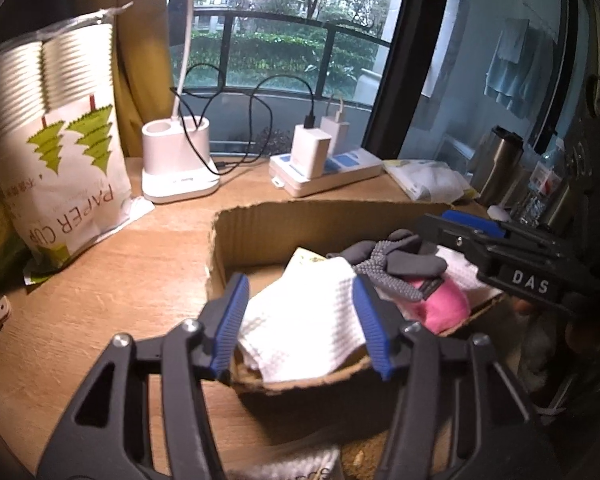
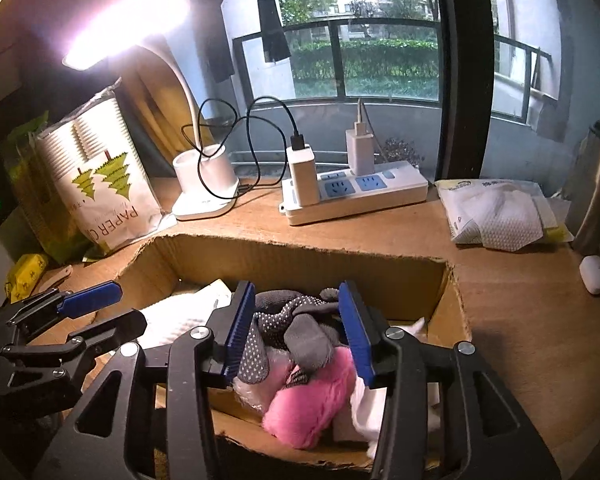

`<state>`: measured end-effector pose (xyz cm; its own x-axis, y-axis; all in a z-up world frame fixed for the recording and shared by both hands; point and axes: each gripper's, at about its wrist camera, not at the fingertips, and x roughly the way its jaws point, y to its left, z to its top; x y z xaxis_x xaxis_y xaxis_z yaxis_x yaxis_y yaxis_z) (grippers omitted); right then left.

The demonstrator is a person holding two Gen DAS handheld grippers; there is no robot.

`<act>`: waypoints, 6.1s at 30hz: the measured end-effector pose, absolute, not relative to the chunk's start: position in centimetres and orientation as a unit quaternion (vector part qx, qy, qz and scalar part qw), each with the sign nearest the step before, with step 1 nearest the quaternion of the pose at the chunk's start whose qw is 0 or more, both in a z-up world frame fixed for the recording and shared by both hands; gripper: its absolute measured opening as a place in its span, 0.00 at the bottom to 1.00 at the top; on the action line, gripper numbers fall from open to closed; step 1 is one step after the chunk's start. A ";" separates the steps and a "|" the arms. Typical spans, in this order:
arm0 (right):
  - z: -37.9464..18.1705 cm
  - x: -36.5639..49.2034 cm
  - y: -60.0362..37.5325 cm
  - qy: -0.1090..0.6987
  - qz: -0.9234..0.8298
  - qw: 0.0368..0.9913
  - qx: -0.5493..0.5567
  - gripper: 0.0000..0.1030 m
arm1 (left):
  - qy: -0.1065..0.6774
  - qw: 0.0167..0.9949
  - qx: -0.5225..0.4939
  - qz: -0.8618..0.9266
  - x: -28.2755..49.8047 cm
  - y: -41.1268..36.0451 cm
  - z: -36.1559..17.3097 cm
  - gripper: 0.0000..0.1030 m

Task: Organize soft objects
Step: 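Open both tools to drop the glove and towel into the box, then grasp the brown fuzzy plush with the right tool while the left tool grasps the cotton-swab bag, then carry the plush and cotton-swab bag over the box with both tools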

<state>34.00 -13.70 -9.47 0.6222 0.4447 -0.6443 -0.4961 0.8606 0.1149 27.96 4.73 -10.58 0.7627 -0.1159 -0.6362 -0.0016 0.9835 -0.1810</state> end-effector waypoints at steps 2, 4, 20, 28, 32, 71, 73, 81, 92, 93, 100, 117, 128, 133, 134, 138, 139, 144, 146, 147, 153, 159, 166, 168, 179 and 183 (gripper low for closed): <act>-9.2 33.7 -13.8 0.344 0.261 0.901 -0.037 0.45 | 0.340 0.936 -0.086 -0.029 27.7 4.8 -10.3 0.54; -8.9 33.3 -13.9 0.341 0.262 0.902 -0.039 0.45 | 0.336 0.937 -0.087 -0.026 27.4 4.9 -10.0 0.54; -6.8 28.9 -14.3 0.319 0.264 0.909 -0.048 0.45 | 0.309 0.946 -0.092 -0.022 23.8 5.6 -8.1 0.55; -6.2 26.8 -13.9 0.312 0.268 0.910 -0.052 0.46 | 0.299 0.949 -0.093 -0.023 22.0 5.8 -7.6 0.55; -6.1 25.7 -13.6 0.310 0.271 0.910 -0.055 0.50 | 0.295 0.951 -0.095 -0.022 21.0 6.0 -7.5 0.55; -11.4 20.0 -11.4 0.356 0.297 0.883 -0.073 0.51 | 0.329 0.937 -0.119 -0.002 15.1 8.1 -12.6 0.56; -12.0 20.0 -11.2 0.363 0.300 0.879 -0.074 0.51 | 0.334 0.935 -0.122 -0.002 15.1 8.0 -13.0 0.56; -14.5 19.7 -10.1 0.394 0.313 0.859 -0.091 0.51 | 0.353 0.927 -0.128 -0.007 15.7 7.5 -14.2 0.68; -16.0 20.2 -10.5 0.420 0.323 0.842 -0.098 0.50 | 0.378 0.920 -0.107 -0.007 16.6 6.0 -14.8 0.68; -16.0 20.2 -10.7 0.419 0.324 0.842 -0.097 0.47 | 0.380 0.919 -0.104 -0.007 16.7 5.7 -14.9 0.68; -15.9 20.6 -12.8 0.413 0.314 0.850 -0.089 0.39 | 0.402 0.912 -0.081 -0.010 17.7 3.8 -15.5 0.68; -15.2 21.7 -17.7 0.402 0.284 0.869 -0.058 0.39 | 0.426 0.904 -0.033 -0.011 18.8 1.4 -16.7 0.54; -13.9 21.5 -18.3 0.384 0.284 0.877 -0.057 0.39 | 0.409 0.912 -0.031 -0.034 18.5 0.3 -15.2 0.47; -13.1 21.2 -18.6 0.375 0.282 0.881 -0.057 0.39 | 0.389 0.920 -0.029 -0.043 17.9 0.2 -13.8 0.47; -12.9 21.2 -18.6 0.373 0.281 0.882 -0.057 0.39 | 0.384 0.922 -0.027 -0.045 17.8 0.2 -13.4 0.47; -12.1 21.0 -18.8 0.364 0.280 0.886 -0.058 0.39 | 0.368 0.928 -0.022 -0.049 17.4 -0.1 -12.1 0.47; -12.0 20.9 -18.9 0.362 0.280 0.887 -0.058 0.39 | 0.365 0.929 -0.021 -0.050 17.4 -0.1 -11.8 0.47; -11.2 20.8 -19.0 0.354 0.279 0.891 -0.058 0.39 | 0.356 0.933 -0.020 -0.054 17.2 -0.3 -10.8 0.47; -10.8 20.7 -19.1 0.350 0.279 0.892 -0.058 0.39 | 0.351 0.934 -0.020 -0.054 17.1 -0.2 -10.4 0.47; -10.6 20.6 -19.2 0.348 0.279 0.893 -0.058 0.39 | 0.349 0.935 -0.020 -0.055 17.0 -0.2 -10.2 0.47; -9.5 20.4 -19.4 0.335 0.278 0.898 -0.058 0.39 | 0.330 0.942 -0.021 -0.054 16.8 0.1 -8.5 0.47; -8.2 20.4 -19.8 0.323 0.273 0.904 -0.058 0.39 | 0.316 0.947 -0.021 -0.053 16.9 0.4 -7.2 0.47; -6.9 20.7 -20.4 0.310 0.263 0.912 -0.058 0.39 | 0.302 0.952 -0.021 -0.052 17.1 0.8 -5.9 0.47; -6.6 20.8 -20.3 0.308 0.262 0.913 -0.058 0.39 | 0.297 0.953 -0.021 -0.052 17.2 1.0 -5.5 0.47; -5.2 22.0 -20.1 0.293 0.255 0.919 -0.065 0.39 | 0.276 0.960 -0.023 -0.045 18.6 2.3 -3.8 0.47; -4.7 22.8 -20.1 0.287 0.253 0.922 -0.068 0.39 | 0.269 0.962 -0.027 -0.044 19.1 2.7 -3.3 0.47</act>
<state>22.76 -20.08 -4.67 0.7075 0.4269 -0.5631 -0.5045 0.8632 0.0206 19.14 2.74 -3.33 0.8513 -0.0983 -0.5155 0.0693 0.9948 -0.0753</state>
